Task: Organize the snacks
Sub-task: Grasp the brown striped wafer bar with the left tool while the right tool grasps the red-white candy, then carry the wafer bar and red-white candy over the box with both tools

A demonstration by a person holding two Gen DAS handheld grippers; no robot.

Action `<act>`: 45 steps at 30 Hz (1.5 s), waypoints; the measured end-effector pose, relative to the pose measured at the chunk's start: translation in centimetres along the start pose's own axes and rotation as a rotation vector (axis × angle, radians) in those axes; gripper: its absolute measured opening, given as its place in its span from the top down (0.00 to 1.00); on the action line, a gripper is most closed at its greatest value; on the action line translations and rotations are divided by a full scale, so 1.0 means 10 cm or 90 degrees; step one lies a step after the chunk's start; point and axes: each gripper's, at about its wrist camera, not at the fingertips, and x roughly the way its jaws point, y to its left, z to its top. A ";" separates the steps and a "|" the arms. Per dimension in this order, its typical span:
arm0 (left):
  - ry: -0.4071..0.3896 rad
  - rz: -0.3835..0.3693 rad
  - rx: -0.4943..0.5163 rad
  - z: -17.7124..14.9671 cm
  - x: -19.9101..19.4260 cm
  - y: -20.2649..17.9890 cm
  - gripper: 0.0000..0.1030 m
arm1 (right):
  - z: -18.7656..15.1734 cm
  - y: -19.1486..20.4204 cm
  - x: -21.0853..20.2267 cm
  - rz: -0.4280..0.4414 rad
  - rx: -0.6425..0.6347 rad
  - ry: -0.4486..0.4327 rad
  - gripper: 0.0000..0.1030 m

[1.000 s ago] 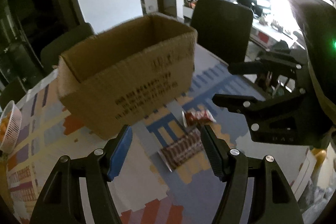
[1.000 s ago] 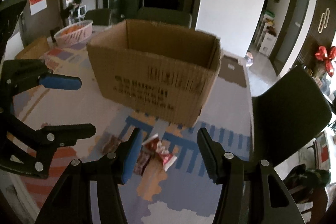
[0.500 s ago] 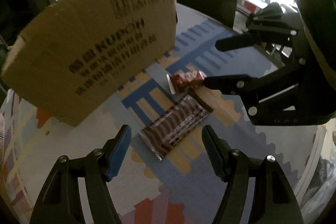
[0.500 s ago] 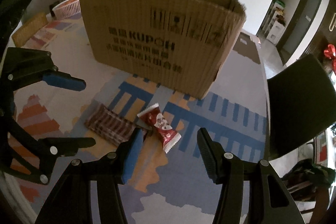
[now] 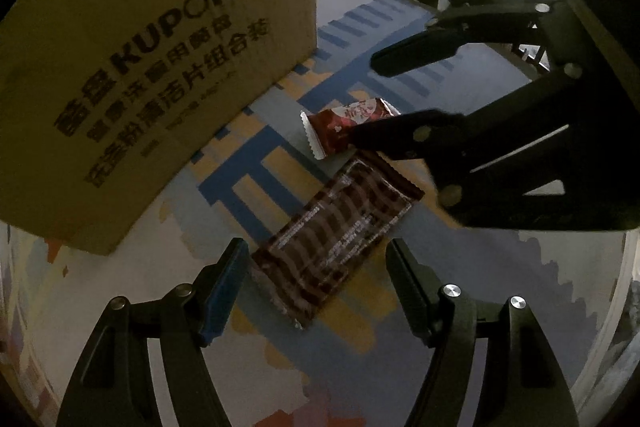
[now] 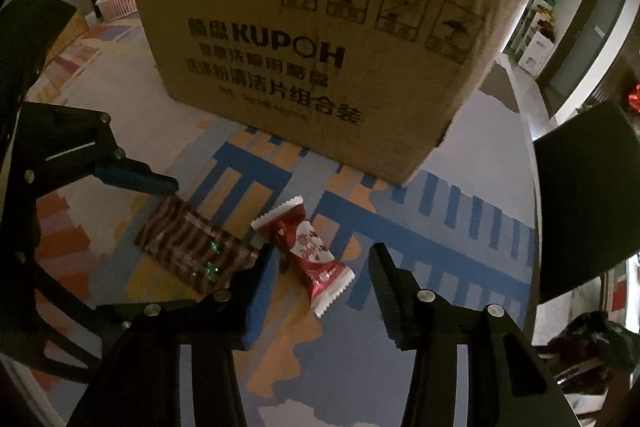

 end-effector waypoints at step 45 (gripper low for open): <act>-0.135 -0.045 -0.227 -0.01 -0.39 0.04 0.67 | -0.50 -0.07 -0.51 0.002 0.189 -0.066 0.77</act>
